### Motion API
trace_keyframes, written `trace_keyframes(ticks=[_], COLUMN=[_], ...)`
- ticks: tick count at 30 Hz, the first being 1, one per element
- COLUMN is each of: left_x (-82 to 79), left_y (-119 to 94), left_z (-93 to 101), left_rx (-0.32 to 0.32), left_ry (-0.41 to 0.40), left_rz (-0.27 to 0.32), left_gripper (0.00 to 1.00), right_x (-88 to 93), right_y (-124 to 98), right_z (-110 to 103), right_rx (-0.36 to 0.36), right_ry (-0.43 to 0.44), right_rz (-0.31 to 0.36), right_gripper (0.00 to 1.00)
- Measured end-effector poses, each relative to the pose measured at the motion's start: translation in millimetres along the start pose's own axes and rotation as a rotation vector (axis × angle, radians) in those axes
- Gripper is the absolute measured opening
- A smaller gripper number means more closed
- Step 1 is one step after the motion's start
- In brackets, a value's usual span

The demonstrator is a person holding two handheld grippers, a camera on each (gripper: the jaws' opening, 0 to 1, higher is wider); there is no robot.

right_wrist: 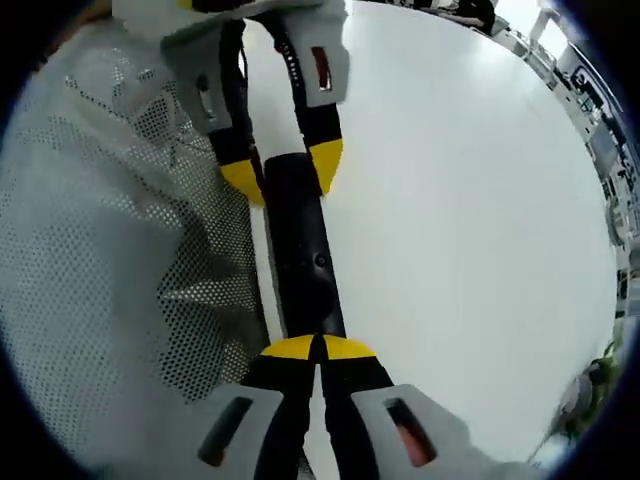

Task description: Press the specified remote control buttons in sequence, fully releasing each button before pressing the next.

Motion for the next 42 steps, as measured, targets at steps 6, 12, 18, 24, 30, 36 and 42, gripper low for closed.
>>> trace_keyframes(ticks=[6, 12, 18, 24, 30, 36, 42], left_x=[0.6, 1.1, 0.6, 0.3, -0.1, -0.4, -0.3], left_y=[0, 0, 0, 0, 0, 0, -1], left_z=[0.1, 0.5, 0.6, 0.4, 0.6, 0.5, 0.4], left_rx=[0.000, -0.005, -0.007, -0.007, -0.007, -0.008, -0.006], left_ry=[0.008, 0.007, 0.001, -0.004, -0.001, -0.005, -0.007], left_rz=[0.017, 0.039, 0.035, 0.028, 0.022, 0.021, 0.024], left_gripper=[0.24, 0.24, 0.24, 0.24, 0.24, 0.24, 0.24], right_x=[1.3, 2.8, 8.0, 10.2, 10.7, -3.5, -1.9], right_y=[0, 0, -1, -1, -2, -1, 1], right_z=[1, 1, 1, 1, 3, -5, -5], right_rx=[-0.008, 0.003, -0.001, -0.002, -0.041, -0.039, -0.026], right_ry=[0.131, 0.186, 0.242, 0.278, 0.328, 0.242, 0.211], right_rz=[0.007, 0.032, 0.130, 0.207, 0.249, 0.286, 0.270], right_gripper=[0.00, 0.00, 0.00, 0.00, 0.00, 0.00, 0.00])
Point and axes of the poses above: the point that each gripper's makers call its tool centre point, and the gripper's own axes: y roughly forward along the fingers, z roughly to its right, x roughly out of its underside, the point moved 4 cm from there along -y, roughly backward along the fingers, and after that the axes turned 12 degrees about y, right-handed, at the moved point
